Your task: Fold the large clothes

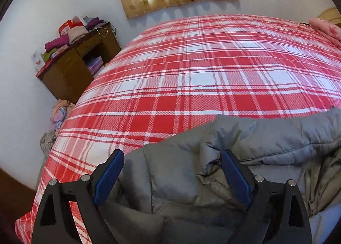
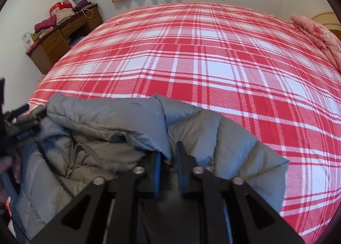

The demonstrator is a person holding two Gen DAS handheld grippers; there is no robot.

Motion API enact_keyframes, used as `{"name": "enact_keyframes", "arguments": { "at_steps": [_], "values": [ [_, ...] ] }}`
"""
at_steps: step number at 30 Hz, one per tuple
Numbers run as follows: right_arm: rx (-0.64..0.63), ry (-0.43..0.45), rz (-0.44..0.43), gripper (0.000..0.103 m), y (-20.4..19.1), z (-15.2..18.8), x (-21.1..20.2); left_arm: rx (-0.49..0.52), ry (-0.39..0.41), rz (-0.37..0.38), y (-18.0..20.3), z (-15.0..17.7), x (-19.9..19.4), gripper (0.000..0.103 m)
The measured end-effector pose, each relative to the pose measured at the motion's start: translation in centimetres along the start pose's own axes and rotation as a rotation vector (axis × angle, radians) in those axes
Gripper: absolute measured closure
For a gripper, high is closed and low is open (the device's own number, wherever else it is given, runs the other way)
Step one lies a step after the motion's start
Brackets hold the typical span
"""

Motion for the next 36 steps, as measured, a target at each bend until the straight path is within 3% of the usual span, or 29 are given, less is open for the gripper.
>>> {"name": "enact_keyframes", "arguments": {
  "at_steps": [2, 4, 8, 11, 14, 16, 18, 21, 24, 36],
  "values": [
    [0.017, 0.016, -0.004, 0.064, 0.4, -0.4, -1.2, -0.023, 0.009, 0.016, -0.2, -0.2, -0.5, 0.011],
    [0.039, 0.045, 0.004, 0.063, 1.0, -1.2, -3.0, -0.051, 0.032, 0.034, -0.5, -1.2, -1.5, 0.011],
    [0.089, 0.135, 0.035, 0.062, 1.4, -4.0, -5.8, -0.105, 0.148, 0.098, 0.0, -4.6, -5.1, 0.011],
    [0.113, 0.171, 0.02, 0.061, 0.3, -6.1, -5.6, -0.144, 0.205, 0.201, 1.8, -6.6, -6.7, 0.011],
    [0.134, 0.13, -0.047, 0.061, -2.6, -6.5, -2.9, -0.168, 0.162, 0.313, 4.4, -6.2, -5.3, 0.011],
    [0.138, 0.102, -0.073, 0.062, -4.1, -5.7, -1.2, -0.17, 0.099, 0.315, 5.5, -4.9, -3.2, 0.011],
    [0.118, 0.082, -0.059, 0.065, -4.9, -4.6, 0.3, -0.156, 0.046, 0.271, 5.8, -3.2, -1.1, 0.011],
    [0.102, 0.057, -0.036, 0.069, -4.9, -2.7, 2.1, -0.176, 0.007, 0.264, 5.6, -1.4, 0.6, 0.011],
    [0.12, 0.049, -0.048, 0.073, -4.3, -1.6, 2.9, -0.217, 0.006, 0.292, 5.1, -0.4, 1.1, 0.011],
    [0.107, 0.077, -0.042, 0.074, -4.3, -0.7, 3.8, -0.175, -0.015, 0.246, 5.8, 0.7, 1.9, 0.011]
  ]
}}
Point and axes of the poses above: each gripper's, at about its wrist camera, not at the fingertips, and x roughly the way its jaws point, y to its right, z to its underside, the point moved 10 cm from there along x, roughly the way its jaws point, and after that the axes turned 3 degrees about z, right-handed, at the moved point
